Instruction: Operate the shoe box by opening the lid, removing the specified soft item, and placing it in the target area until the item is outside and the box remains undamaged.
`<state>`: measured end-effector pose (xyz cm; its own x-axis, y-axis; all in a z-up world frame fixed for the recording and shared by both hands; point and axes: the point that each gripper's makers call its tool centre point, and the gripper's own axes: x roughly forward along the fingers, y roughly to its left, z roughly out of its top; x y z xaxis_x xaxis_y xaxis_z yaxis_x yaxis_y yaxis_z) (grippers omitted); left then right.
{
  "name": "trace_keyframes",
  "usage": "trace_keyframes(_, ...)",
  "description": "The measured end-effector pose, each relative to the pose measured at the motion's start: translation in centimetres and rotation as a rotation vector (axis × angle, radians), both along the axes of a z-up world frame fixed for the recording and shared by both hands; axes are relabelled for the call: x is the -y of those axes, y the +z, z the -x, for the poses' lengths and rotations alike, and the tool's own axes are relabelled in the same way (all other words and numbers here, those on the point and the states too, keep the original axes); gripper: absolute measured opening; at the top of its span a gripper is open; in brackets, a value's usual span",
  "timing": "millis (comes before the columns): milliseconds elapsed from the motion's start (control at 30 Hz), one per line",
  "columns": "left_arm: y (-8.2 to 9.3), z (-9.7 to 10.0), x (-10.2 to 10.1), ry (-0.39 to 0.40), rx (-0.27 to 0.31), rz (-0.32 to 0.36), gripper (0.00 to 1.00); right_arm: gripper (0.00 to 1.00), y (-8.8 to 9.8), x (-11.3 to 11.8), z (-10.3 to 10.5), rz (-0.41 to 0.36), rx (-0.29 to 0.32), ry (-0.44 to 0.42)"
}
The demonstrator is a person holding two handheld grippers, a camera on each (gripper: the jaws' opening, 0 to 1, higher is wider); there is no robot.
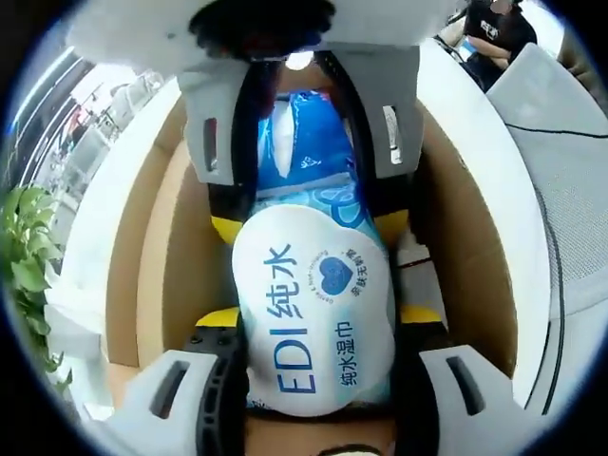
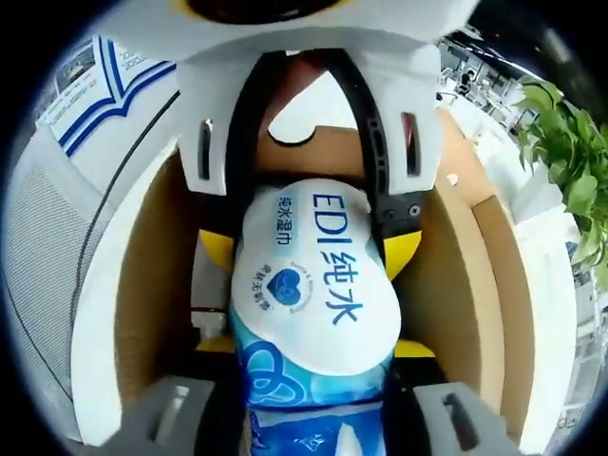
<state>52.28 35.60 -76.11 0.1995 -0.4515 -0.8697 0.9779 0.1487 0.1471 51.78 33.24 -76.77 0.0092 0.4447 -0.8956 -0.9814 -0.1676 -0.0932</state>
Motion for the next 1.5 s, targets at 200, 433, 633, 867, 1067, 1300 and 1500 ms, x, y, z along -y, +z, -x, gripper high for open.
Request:
trace_keyframes(200,0.8,0.5,-0.1,0.005,0.014,0.013,0.59,0.53,1.0,0.0,0.2,-0.02,0.012,0.007)
trace_keyframes(433,1.2,0.7,0.2,0.002,0.028,0.011,0.59,0.53,1.6,-0.1,0.1,-0.027,0.018,0.006)
trace_keyframes(633,2.2,0.6,0.4,-0.001,0.038,0.016,0.59,0.53,2.4,-0.1,-0.3,-0.037,0.023,0.004)
trace_keyframes(867,3.2,0.4,0.8,-0.008,0.049,0.017,0.59,0.53,3.7,0.2,0.0,-0.05,0.03,-0.003)
trace_keyframes(1067,4.4,0.1,0.9,-0.011,0.063,0.02,0.59,0.53,4.9,0.2,-0.1,-0.06,0.038,-0.006)
trace_keyframes(1300,5.6,0.1,1.3,-0.018,0.078,0.022,0.59,0.53,6.2,0.5,0.0,-0.066,0.051,-0.01)
trace_keyframes(1500,6.4,-0.1,2.2,-0.029,0.084,0.023,0.59,0.53,6.9,1.3,0.1,-0.065,0.06,-0.018)
